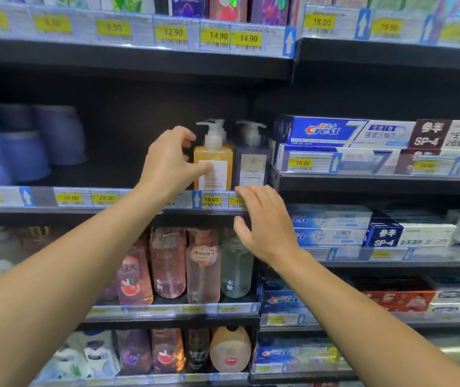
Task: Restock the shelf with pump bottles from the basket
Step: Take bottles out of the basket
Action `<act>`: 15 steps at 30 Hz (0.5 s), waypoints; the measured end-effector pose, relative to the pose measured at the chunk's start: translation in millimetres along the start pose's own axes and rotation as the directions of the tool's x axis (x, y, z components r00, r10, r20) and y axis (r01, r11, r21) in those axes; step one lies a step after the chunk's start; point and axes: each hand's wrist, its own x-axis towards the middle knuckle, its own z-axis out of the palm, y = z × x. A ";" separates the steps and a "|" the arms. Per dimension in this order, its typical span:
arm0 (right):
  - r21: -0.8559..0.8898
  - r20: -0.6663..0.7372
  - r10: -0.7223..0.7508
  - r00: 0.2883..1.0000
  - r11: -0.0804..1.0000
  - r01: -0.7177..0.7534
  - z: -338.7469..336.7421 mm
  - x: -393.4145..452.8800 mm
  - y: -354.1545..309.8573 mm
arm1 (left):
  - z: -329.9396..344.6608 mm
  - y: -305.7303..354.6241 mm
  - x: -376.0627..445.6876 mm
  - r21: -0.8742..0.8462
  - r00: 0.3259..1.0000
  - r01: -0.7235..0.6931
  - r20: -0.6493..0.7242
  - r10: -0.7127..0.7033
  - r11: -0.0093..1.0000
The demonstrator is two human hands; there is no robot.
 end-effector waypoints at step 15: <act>0.042 0.012 -0.015 1.000 0.999 0.015 0.9 -1.0 4.2 | 9.2 5.7 -10.0 0.138 0.967 -0.256 0.023 0.255 0.957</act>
